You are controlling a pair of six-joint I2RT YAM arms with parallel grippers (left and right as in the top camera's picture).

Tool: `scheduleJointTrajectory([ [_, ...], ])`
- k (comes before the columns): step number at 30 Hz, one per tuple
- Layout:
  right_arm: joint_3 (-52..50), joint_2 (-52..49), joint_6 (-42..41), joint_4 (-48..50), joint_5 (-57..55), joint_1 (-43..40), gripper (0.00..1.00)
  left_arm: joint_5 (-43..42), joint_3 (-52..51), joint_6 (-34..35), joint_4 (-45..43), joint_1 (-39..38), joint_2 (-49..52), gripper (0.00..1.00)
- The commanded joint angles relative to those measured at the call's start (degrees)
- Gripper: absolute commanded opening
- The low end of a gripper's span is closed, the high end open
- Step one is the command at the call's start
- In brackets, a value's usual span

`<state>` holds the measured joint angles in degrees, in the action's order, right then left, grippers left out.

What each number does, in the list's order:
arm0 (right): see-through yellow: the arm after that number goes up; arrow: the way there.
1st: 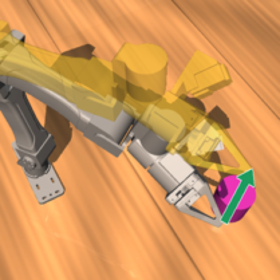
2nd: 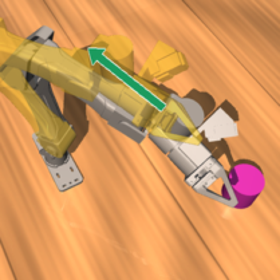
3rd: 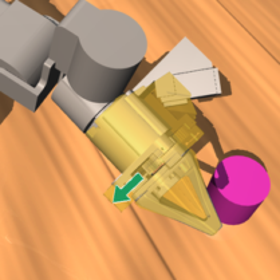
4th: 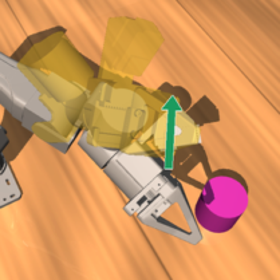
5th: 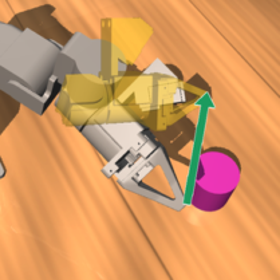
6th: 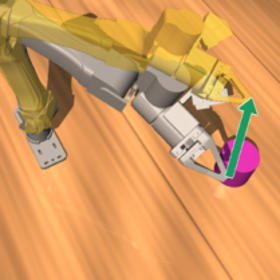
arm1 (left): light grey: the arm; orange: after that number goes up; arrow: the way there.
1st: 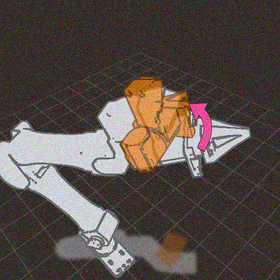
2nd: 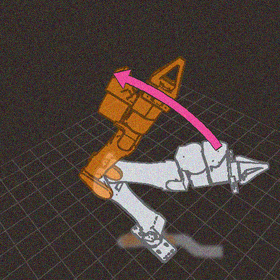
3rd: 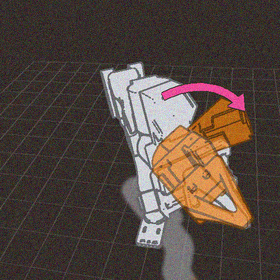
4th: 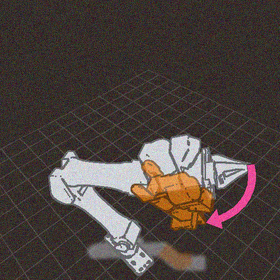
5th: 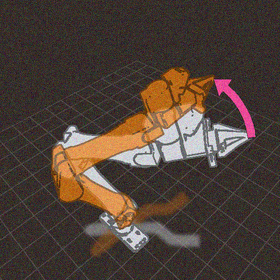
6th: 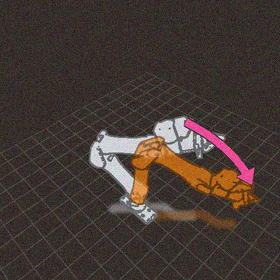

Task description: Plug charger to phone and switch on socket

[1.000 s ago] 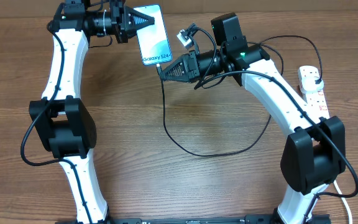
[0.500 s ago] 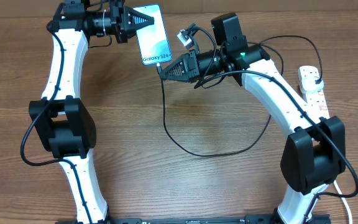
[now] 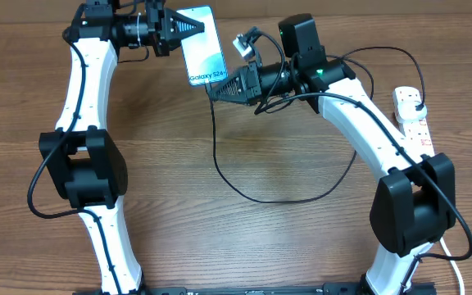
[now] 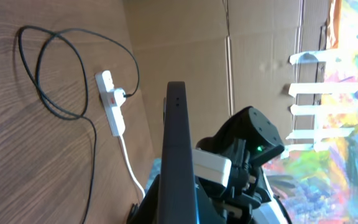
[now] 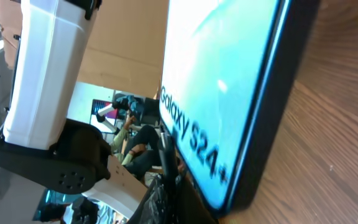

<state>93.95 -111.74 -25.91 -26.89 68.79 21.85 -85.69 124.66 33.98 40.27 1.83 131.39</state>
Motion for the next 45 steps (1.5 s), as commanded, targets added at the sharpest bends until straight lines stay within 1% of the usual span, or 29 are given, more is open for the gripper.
scheduleJointTrajectory([
  [1, 0.9, 0.7, -1.4, 0.7, -1.0, -0.2, 0.04, -2.7, 1.1, -0.8, 0.0, -0.9, -0.2, 0.05],
  [18, 0.9, 0.7, -1.9, -0.7, -1.0, -0.2, 0.04, -2.4, 1.1, -0.5, -0.1, 2.7, -0.2, 0.04],
  [45, 0.9, 0.6, -2.2, -1.9, -1.7, 0.3, 0.04, -1.8, 1.1, -0.5, 0.0, 1.7, -0.2, 0.04],
])
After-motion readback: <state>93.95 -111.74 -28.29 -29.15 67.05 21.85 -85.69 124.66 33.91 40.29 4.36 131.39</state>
